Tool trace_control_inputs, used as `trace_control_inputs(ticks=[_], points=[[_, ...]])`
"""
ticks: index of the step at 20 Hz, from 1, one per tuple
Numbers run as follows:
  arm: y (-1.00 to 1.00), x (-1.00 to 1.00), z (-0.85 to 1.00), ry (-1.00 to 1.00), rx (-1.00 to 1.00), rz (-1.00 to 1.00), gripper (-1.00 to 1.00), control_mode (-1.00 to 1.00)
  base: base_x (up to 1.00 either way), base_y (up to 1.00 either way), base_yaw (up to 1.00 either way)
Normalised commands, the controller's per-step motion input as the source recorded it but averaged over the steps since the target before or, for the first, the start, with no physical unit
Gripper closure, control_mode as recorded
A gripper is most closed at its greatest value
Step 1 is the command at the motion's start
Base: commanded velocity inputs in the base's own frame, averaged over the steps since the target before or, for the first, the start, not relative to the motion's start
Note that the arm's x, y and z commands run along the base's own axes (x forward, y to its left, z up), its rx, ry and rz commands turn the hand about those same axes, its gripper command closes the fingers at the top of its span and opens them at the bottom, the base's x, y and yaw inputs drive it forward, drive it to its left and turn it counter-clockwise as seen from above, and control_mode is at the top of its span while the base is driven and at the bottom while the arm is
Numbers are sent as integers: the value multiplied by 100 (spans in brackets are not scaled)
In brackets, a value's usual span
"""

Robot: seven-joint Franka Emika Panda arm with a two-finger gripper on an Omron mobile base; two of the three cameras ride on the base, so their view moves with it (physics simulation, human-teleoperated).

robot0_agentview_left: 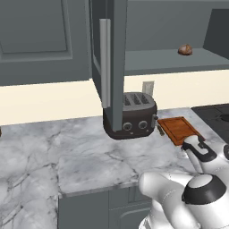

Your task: Pick the bread, place it on the cutting board, pick the jam, place it on the counter, and close the cabinet.

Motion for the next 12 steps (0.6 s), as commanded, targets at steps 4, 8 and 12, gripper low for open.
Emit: trace_control_inputs(ticks=[4, 8, 12], points=[[0, 0, -13, 0, -2, 0, 100, -100, 0, 0, 0], [0, 0, -9, -1, 0, -1, 100, -100, 0, 0, 0], [0, 0, -9, -2, 0, -2, 100, -100, 0, 0, 0]])
